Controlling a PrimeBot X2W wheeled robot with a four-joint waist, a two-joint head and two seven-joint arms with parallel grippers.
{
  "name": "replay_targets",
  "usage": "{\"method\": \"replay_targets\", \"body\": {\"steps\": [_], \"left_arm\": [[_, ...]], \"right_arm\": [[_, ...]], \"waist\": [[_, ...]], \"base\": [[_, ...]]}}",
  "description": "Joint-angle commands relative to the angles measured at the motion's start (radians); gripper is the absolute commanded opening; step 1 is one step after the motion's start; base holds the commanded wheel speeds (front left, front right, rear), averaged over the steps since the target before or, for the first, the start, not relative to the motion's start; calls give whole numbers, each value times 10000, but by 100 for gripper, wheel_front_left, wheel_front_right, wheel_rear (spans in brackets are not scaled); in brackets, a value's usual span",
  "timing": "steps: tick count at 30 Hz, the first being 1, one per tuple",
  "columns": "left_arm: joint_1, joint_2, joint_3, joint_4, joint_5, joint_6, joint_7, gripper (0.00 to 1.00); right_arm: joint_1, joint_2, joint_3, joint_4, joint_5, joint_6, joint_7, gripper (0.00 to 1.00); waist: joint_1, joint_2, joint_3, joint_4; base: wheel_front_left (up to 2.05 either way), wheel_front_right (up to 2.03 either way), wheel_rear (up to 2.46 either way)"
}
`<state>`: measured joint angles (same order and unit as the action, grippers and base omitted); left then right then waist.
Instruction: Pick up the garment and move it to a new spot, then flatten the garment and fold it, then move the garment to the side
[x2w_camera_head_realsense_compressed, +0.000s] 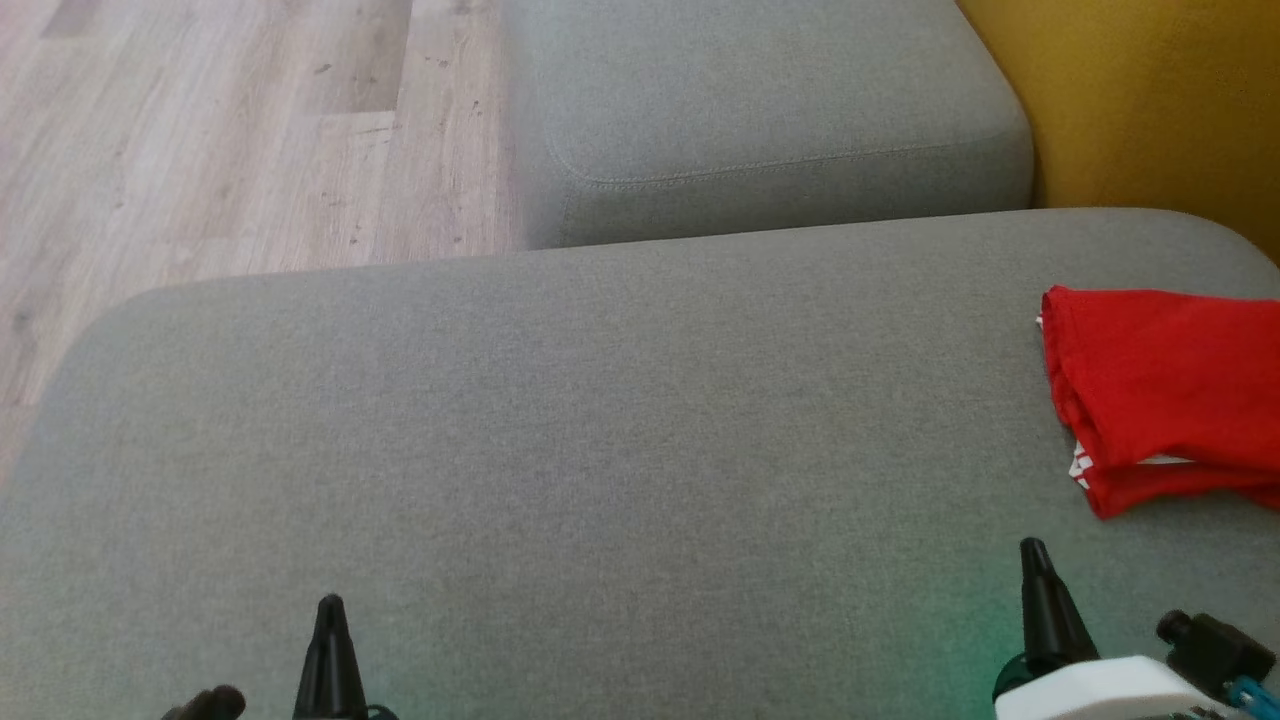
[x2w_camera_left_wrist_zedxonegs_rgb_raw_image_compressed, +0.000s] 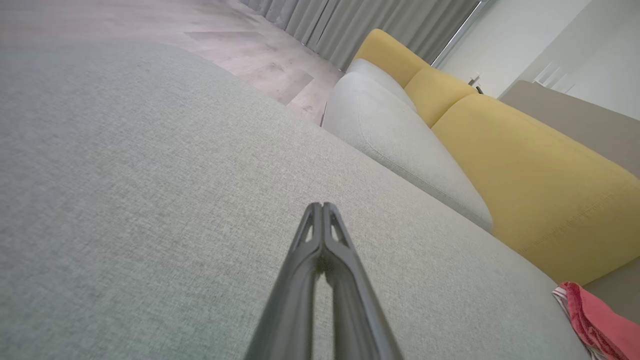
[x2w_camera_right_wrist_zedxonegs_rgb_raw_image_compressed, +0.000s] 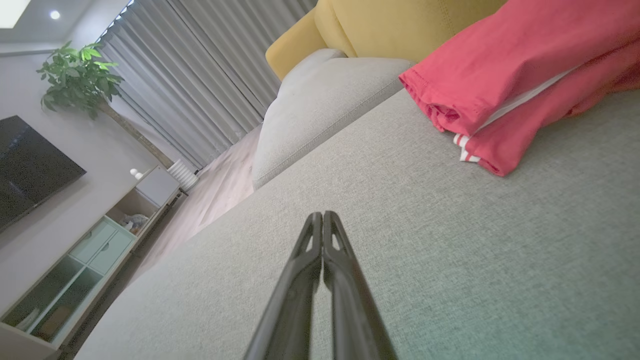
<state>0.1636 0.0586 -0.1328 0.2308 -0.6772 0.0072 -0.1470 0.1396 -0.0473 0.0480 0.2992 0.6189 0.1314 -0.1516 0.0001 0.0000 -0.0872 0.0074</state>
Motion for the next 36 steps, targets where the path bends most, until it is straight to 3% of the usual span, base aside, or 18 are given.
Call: {"method": "replay_targets", "body": {"steps": [1,36], "left_arm": [[-564,88,235,-238,-313,-118,74,0],[-1469,109,1056,-84,-4260,-656,1047,0]], "right_arm": [[-611,-176,-41,-374,359,-3,72,0],[-1392,-229,-553,-456,4560,-5,1042,0]], "waist": [[-1,0,18,-1],[-1,0,396,-32]], "base": [[0,0,0],[0,0,0]]}}
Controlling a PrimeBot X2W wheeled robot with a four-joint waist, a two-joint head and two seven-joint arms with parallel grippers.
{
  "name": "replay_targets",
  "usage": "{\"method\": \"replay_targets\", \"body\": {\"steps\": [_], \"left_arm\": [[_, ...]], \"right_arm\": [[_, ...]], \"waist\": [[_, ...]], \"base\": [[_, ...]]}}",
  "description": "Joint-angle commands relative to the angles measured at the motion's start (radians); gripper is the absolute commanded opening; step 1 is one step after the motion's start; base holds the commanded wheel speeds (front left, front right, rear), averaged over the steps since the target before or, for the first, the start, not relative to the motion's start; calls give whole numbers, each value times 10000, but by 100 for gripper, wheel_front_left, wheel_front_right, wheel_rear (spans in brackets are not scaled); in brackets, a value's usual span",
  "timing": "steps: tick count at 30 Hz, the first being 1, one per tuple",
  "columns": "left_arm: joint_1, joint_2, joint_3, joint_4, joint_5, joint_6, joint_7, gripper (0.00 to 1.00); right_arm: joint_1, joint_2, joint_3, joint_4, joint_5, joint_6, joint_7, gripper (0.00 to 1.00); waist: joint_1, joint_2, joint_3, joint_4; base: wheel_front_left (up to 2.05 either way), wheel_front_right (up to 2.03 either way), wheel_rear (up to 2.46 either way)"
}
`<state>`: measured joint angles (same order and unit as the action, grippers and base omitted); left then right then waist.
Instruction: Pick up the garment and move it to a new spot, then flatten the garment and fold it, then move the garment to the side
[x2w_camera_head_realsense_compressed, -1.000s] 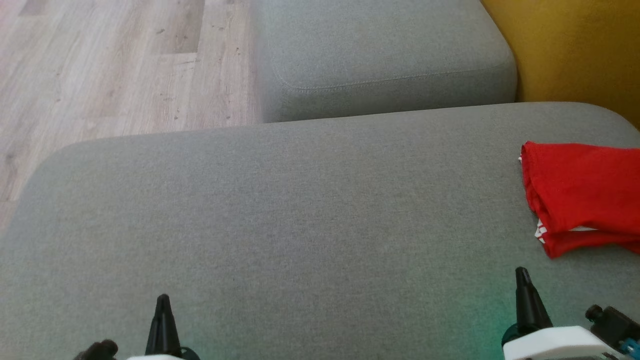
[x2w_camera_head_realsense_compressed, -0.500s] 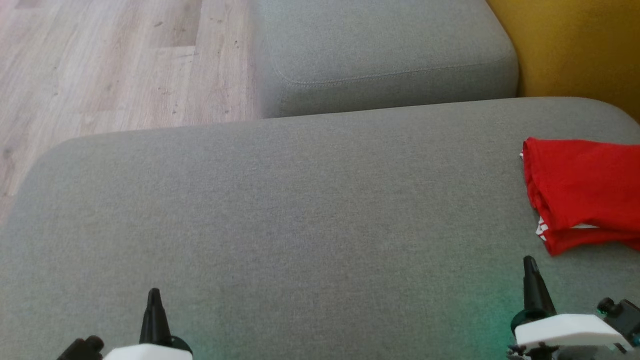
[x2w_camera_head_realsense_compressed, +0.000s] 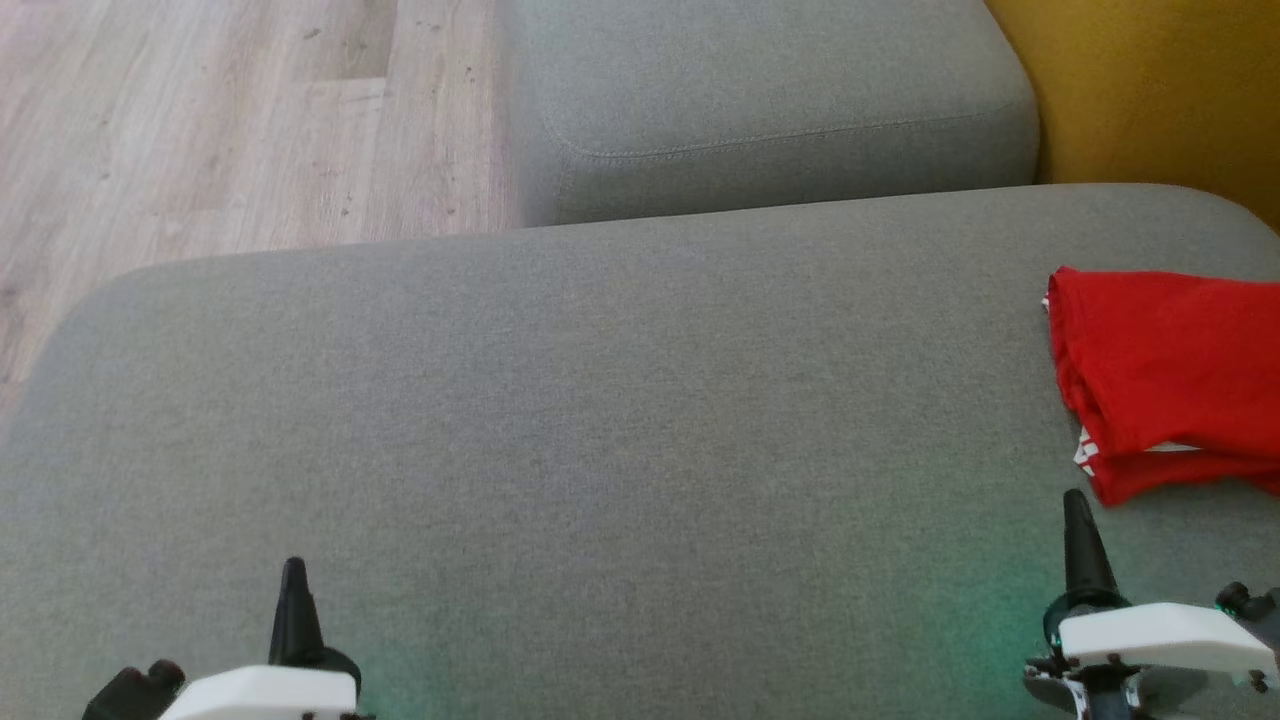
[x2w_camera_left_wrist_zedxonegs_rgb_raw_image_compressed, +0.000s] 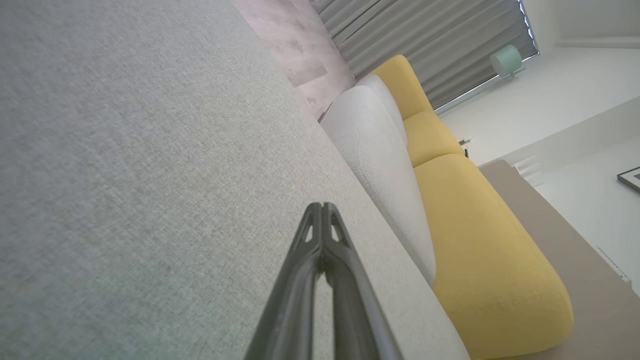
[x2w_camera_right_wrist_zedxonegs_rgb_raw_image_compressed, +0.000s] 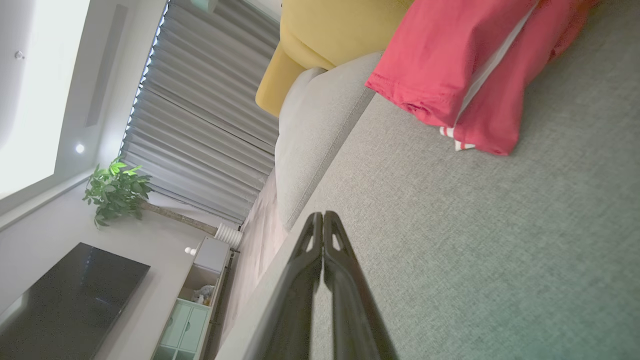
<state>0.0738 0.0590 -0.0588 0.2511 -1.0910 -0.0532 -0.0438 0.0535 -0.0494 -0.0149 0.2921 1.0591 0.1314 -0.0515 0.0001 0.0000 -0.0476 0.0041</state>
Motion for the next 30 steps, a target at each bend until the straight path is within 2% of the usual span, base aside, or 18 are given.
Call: {"method": "replay_targets", "body": {"steps": [1,30], "left_arm": [[-597,105,340,-282,-234,-67,44,0],[-1353,90,1067,-147,-3465,-512,889,0]], "right_arm": [[-553,-209,60,-387,277,-5,70,0],[-1205,-213,-420,-452,3711,-6,918,0]], "waist": [[-1,0,11,-1],[-1,0,323,-26]], "base": [[0,0,0],[0,0,0]]}}
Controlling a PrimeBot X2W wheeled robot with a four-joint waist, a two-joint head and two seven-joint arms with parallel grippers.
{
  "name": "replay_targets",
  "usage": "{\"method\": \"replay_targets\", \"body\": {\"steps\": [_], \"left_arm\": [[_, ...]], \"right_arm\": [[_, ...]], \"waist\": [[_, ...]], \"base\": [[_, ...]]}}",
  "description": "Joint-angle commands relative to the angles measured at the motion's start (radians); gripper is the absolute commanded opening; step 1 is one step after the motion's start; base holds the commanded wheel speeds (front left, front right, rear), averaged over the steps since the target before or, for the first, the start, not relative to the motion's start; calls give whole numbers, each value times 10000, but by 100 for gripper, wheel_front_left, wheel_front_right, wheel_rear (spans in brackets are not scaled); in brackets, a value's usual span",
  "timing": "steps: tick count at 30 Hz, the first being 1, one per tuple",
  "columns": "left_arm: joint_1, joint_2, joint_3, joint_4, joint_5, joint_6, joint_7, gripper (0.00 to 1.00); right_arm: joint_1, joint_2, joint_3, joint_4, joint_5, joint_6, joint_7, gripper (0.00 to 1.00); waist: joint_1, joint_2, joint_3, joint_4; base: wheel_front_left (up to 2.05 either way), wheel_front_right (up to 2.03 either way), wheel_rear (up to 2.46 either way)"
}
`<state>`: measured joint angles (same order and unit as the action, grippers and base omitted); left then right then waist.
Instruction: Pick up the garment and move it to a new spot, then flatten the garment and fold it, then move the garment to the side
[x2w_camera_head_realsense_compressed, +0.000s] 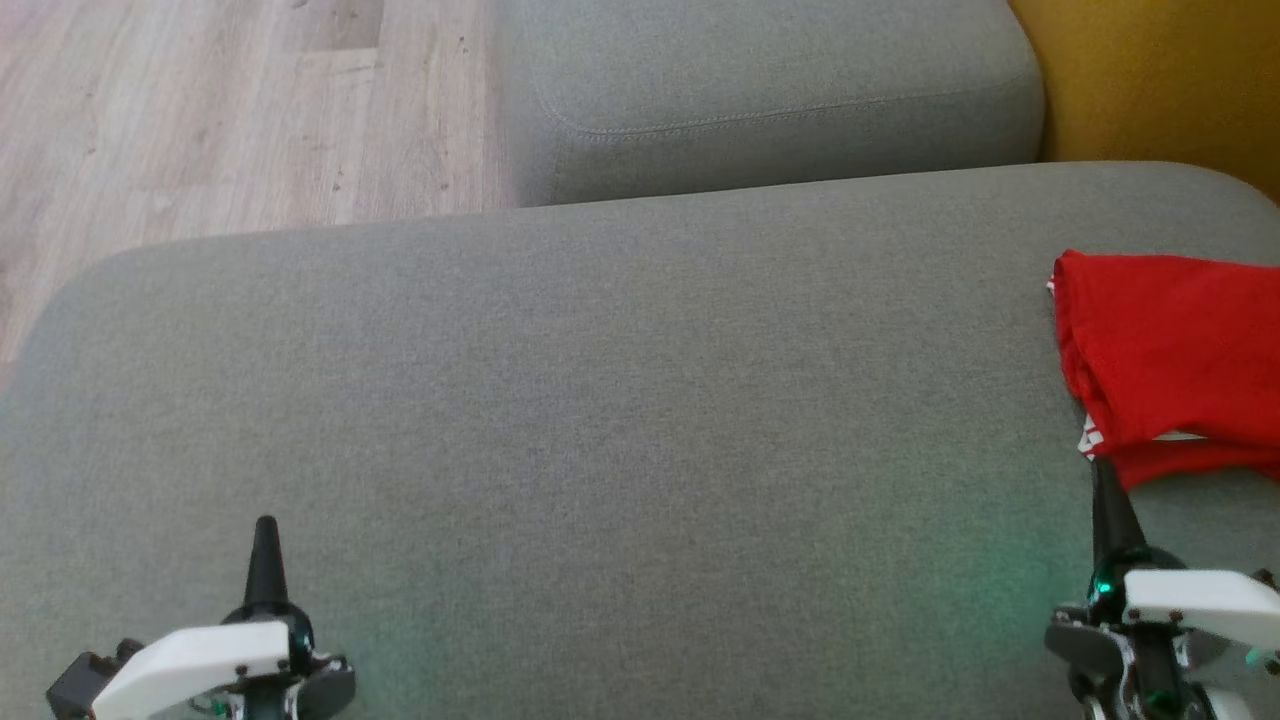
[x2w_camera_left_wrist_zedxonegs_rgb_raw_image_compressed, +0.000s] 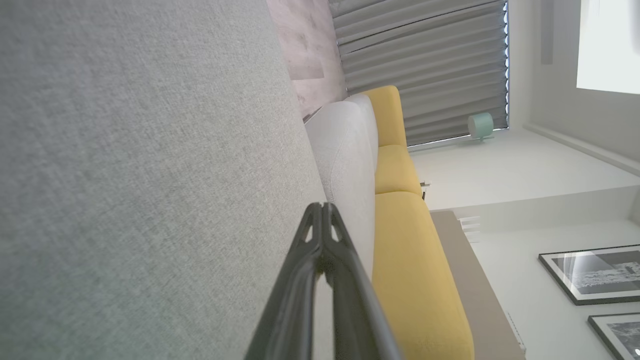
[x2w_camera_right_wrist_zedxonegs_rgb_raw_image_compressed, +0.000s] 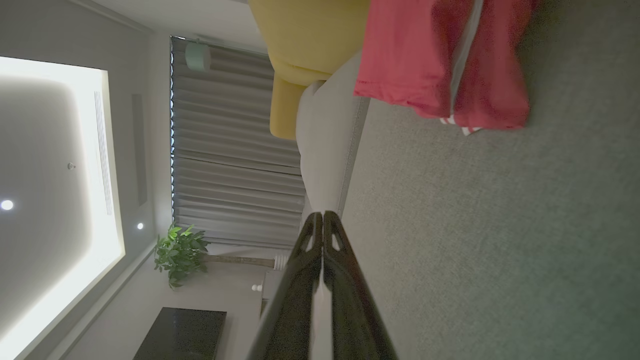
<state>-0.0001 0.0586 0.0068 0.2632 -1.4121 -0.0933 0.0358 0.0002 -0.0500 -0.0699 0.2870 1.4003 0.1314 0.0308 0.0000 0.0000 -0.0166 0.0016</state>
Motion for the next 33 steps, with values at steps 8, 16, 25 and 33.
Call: {"method": "replay_targets", "body": {"steps": [8,16,25,33], "left_arm": [[-823,86,617,-230,-1141,-235,330,0],[-1006,79,798,-197,-1918,-342,538,0],[-1062,63,871,-187,-2130,-374,615,0],[-1063,48,891,-186,-2113,-374,631,0]], "right_arm": [[-852,-205,-8,-418,1243,-7,333,0],[-1010,-202,-130,-433,2068,-7,543,0],[-1059,-184,-189,-436,2291,-7,624,0],[-1061,-167,-214,-434,2270,-7,644,0]], "waist": [[0,0,99,-8],[0,0,175,-14],[0,0,197,-16],[0,0,197,-16]], "base": [[0,0,0],[0,0,0],[0,0,0],[0,0,0]]}}
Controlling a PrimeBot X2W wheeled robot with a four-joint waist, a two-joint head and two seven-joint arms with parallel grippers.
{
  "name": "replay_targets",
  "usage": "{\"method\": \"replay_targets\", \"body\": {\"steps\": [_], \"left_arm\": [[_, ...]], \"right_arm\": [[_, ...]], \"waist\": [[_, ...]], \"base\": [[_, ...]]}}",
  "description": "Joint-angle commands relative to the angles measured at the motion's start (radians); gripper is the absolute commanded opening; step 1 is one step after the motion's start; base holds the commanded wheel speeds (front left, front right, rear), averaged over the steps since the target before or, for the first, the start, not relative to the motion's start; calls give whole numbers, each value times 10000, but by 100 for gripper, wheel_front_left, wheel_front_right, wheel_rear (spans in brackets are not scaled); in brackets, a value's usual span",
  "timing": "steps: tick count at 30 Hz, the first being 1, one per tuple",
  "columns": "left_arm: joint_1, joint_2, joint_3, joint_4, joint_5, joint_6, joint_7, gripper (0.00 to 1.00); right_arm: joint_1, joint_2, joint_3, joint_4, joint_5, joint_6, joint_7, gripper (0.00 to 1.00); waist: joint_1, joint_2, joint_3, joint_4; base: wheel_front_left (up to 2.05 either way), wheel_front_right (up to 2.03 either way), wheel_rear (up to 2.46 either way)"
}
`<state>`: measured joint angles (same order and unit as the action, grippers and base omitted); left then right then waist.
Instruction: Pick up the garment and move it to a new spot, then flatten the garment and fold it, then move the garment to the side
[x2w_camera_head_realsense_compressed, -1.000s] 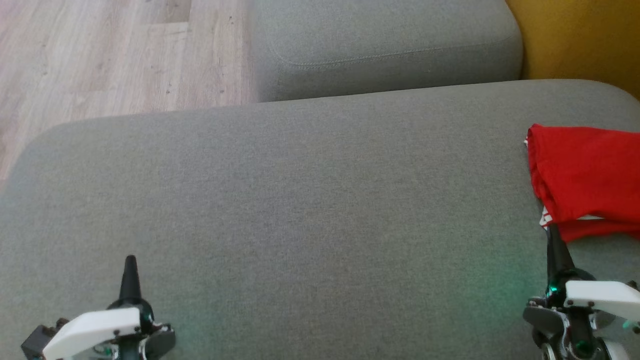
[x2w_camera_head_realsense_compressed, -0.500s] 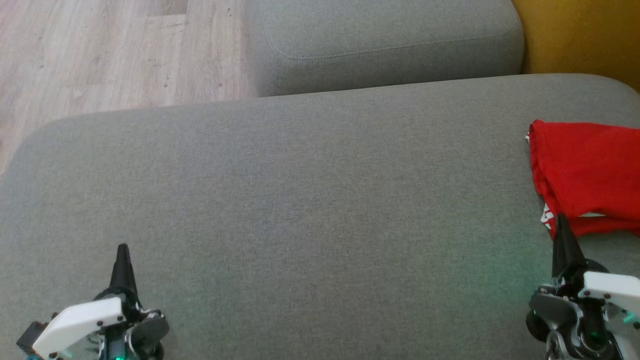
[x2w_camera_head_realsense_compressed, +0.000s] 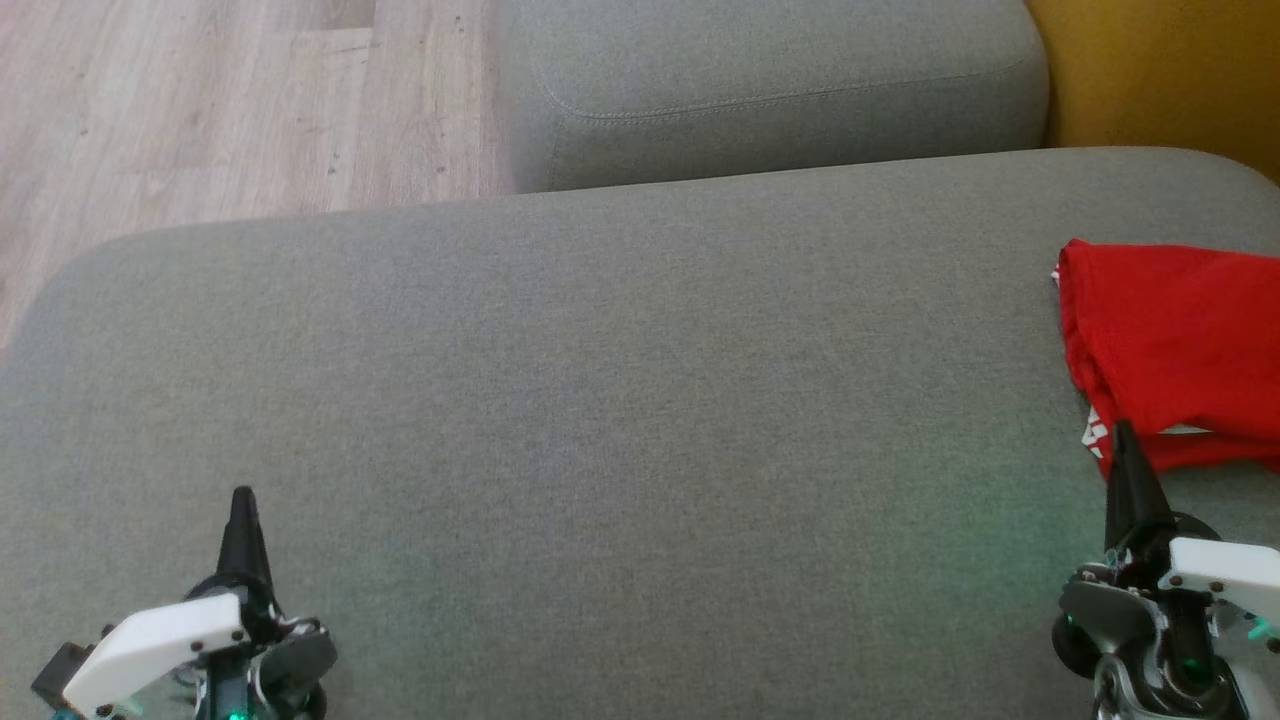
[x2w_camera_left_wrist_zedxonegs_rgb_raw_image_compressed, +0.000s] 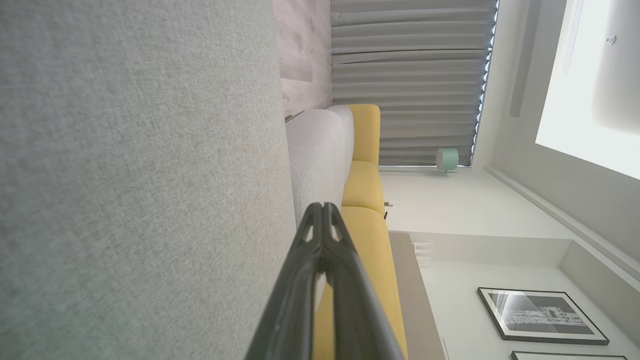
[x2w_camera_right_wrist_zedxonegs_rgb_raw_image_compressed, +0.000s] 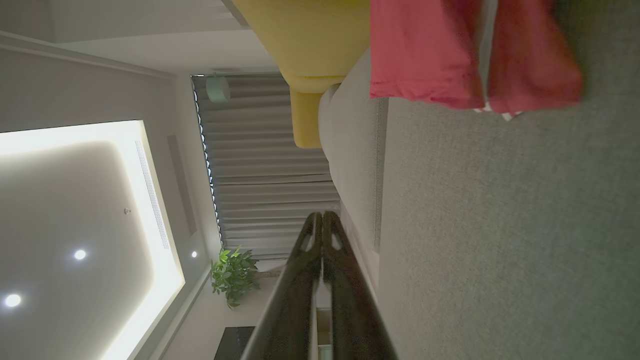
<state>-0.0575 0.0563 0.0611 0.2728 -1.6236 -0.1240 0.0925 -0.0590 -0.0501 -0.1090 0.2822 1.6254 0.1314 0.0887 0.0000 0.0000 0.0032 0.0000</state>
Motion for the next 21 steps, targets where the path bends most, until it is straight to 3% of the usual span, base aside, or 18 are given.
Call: {"method": "replay_targets", "body": {"steps": [1,21], "left_arm": [[-490,69,351,-282,4,-67,66,0],[-494,37,397,-280,43,-67,102,0]], "right_arm": [[-469,-163,174,-386,16,-7,67,0],[-473,-123,118,-383,-30,-7,112,0]], "waist": [[0,0,-1,0],[0,0,-1,0]], "base": [[0,0,0],[0,0,0]]}}
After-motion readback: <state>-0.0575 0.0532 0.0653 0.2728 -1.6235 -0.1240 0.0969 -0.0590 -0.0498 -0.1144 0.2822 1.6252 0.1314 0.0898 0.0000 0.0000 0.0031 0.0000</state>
